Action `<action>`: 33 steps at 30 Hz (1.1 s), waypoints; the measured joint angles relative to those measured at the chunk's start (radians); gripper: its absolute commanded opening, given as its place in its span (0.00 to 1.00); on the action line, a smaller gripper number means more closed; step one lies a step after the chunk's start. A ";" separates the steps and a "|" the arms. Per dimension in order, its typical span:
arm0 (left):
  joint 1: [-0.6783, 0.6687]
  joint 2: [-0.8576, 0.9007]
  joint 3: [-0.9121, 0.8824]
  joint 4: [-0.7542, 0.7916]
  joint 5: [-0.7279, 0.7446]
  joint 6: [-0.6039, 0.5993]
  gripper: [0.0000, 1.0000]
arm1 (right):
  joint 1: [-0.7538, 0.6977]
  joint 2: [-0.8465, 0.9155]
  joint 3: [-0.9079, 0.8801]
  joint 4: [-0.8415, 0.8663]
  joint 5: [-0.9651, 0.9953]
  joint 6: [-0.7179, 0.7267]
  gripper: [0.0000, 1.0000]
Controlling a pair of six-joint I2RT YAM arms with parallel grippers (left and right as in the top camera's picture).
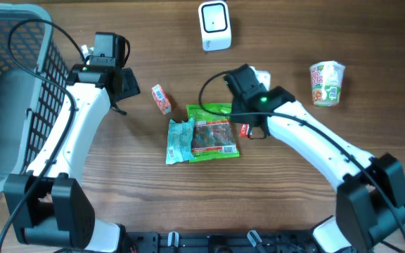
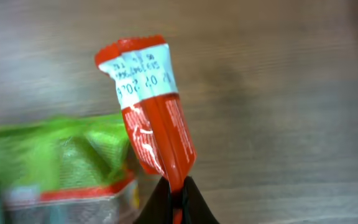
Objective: Scan the item barcode
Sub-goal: 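Grasp the red Nescafe stick with the right gripper and pull it right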
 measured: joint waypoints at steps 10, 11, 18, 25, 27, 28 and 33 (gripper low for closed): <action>0.000 0.000 0.000 0.000 0.000 0.000 1.00 | -0.007 0.045 -0.100 0.083 -0.042 0.150 0.91; 0.000 0.000 0.000 -0.001 0.000 0.000 1.00 | -0.008 0.032 -0.093 0.083 -0.044 0.126 0.75; 0.000 0.000 0.000 0.000 0.000 0.000 1.00 | -0.068 -0.054 -0.061 0.044 -0.049 0.046 0.40; 0.000 0.000 0.000 -0.001 0.000 0.000 1.00 | -0.085 -0.040 -0.076 0.171 -0.071 -0.176 0.45; 0.000 0.000 0.000 0.000 0.000 0.000 1.00 | -0.084 -0.003 -0.076 0.218 -0.079 -0.260 0.40; 0.000 0.000 0.000 0.000 0.000 0.000 1.00 | -0.083 0.017 -0.076 0.229 -0.080 -0.285 0.40; 0.000 0.000 0.000 -0.001 0.000 0.000 1.00 | -0.084 0.113 -0.078 0.241 -0.079 -0.329 0.22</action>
